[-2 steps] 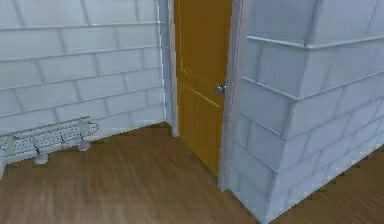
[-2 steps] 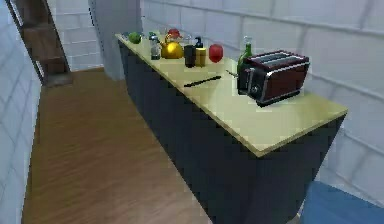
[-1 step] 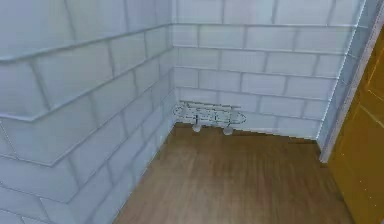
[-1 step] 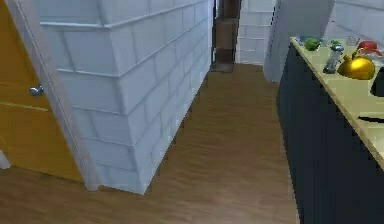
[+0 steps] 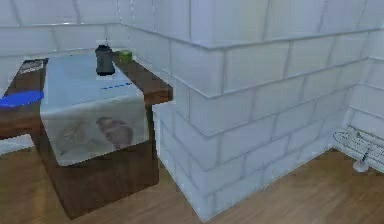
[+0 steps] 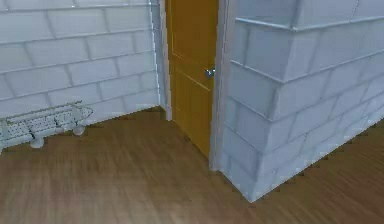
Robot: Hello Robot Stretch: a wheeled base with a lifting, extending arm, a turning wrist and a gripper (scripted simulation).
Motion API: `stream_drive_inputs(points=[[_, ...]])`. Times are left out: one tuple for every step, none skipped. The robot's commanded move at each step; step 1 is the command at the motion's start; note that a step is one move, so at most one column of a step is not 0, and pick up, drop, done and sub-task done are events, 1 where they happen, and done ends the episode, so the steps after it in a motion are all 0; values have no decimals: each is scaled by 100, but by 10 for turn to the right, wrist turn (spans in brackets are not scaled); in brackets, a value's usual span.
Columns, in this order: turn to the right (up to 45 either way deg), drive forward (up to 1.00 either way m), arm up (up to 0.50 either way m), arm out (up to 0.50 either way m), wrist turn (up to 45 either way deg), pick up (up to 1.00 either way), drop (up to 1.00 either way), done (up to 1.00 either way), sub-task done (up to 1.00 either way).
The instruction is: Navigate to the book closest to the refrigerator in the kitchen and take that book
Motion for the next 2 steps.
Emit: stream_drive_inputs(points=[[-450,0,0,0,0,0,0,0,0],[-90,0,0,0,0,0,0,0,0]])
